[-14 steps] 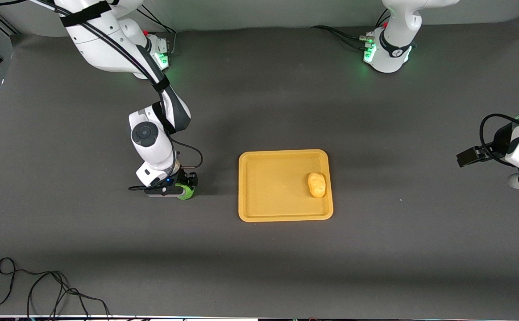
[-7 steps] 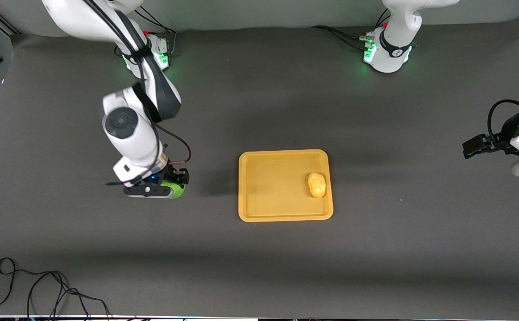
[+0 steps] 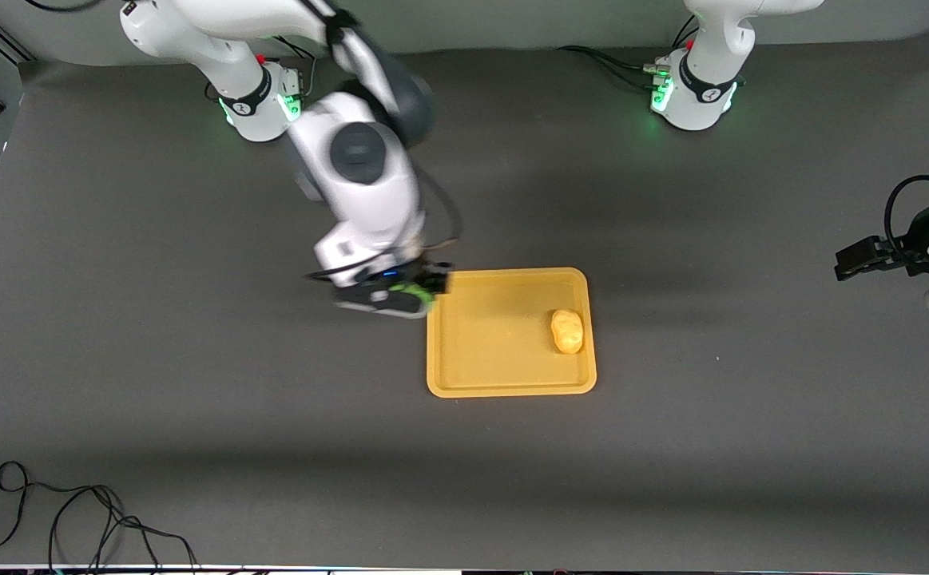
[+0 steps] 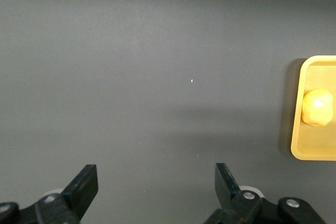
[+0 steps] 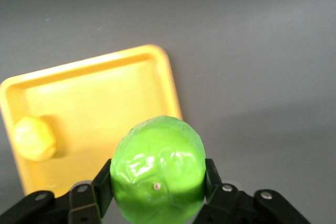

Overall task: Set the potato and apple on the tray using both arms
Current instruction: 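Carry the apple with the right gripper onto the tray beside the potato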

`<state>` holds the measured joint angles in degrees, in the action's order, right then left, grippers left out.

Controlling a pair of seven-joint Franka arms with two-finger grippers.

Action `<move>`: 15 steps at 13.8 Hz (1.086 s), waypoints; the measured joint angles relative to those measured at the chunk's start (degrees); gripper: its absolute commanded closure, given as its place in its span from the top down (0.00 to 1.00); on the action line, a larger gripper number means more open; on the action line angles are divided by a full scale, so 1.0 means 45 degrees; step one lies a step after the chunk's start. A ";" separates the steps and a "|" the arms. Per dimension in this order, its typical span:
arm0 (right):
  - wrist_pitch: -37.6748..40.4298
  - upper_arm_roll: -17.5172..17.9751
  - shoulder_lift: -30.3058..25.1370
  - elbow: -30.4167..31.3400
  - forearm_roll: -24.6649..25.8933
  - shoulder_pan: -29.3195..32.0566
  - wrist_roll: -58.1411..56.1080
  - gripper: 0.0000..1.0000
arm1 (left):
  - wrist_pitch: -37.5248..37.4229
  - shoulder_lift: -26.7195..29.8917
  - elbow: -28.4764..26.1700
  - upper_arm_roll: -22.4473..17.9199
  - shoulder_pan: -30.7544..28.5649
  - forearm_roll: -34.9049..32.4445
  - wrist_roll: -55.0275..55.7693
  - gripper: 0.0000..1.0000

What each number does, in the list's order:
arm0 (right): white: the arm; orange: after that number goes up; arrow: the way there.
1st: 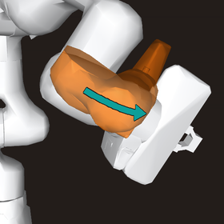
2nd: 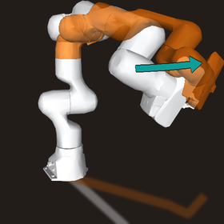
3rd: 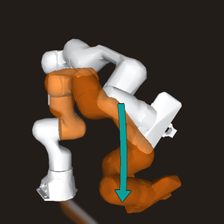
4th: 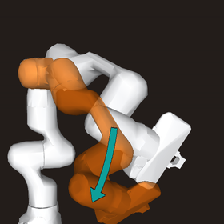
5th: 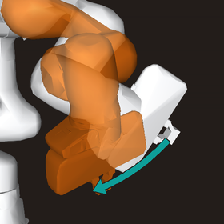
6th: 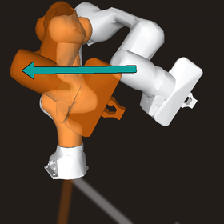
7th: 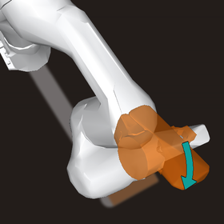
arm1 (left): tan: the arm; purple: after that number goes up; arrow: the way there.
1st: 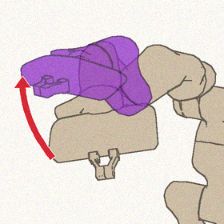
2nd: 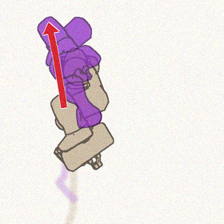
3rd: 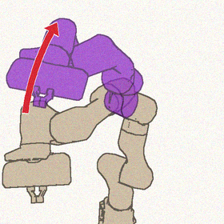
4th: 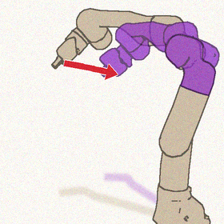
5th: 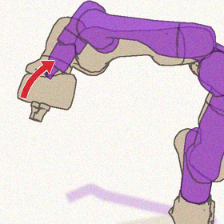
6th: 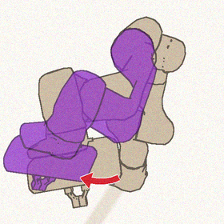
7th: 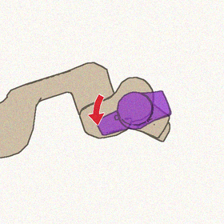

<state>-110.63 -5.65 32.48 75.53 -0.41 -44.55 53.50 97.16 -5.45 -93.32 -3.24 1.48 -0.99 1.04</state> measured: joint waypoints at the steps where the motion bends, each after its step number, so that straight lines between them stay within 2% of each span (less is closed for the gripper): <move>1: 0.0112 0.0004 0.0865 -0.1012 -0.0002 -0.0356 0.0663 0.53 | 0.0000 0.0000 -0.0009 0.0000 0.0010 0.0001 -0.0001 0.99; 3: 0.0092 0.0001 0.2417 -0.2514 -0.0002 -0.0822 0.1576 0.53 | 0.0024 0.0000 -0.0055 -0.0008 0.0018 0.0001 -0.0030 0.99; 5: -0.0517 -0.0007 0.3629 -0.3225 -0.0002 -0.1009 0.1820 0.53 | 0.0070 -0.0001 -0.0144 -0.0036 0.0017 0.0001 -0.0138 0.99; 11: -0.3271 -0.0118 0.5904 -0.3644 0.0058 -0.1037 0.1854 0.54 | 0.0061 0.0000 -0.0161 -0.0002 0.0194 0.0002 -0.0272 1.00; 12: -0.3382 -0.0132 0.6079 -0.3670 0.0125 -0.1037 0.1854 0.59 | 0.0060 0.0000 -0.0163 0.0023 0.0220 0.0002 -0.0274 1.00; 13: -0.3399 -0.0138 0.6171 -0.3687 0.0155 -0.1037 0.1854 0.90 | 0.0056 0.0000 -0.0163 0.0048 0.0238 0.0002 -0.0274 1.00; 14: -0.3399 -0.0139 0.6202 -0.3692 0.0164 -0.1037 0.1854 1.00 | 0.0053 0.0000 -0.0165 0.0067 0.0248 0.0002 -0.0274 1.00; 15: -0.3399 -0.0139 0.6201 -0.3702 0.0165 -0.1037 0.1854 1.00 | 0.0051 0.0000 -0.0170 0.0076 0.0253 0.0002 -0.0274 1.00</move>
<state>-125.92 -6.28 60.38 58.87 0.33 -49.21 61.84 97.39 -5.45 -94.09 -2.90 2.61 -0.98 -0.20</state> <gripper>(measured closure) 0.251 0.000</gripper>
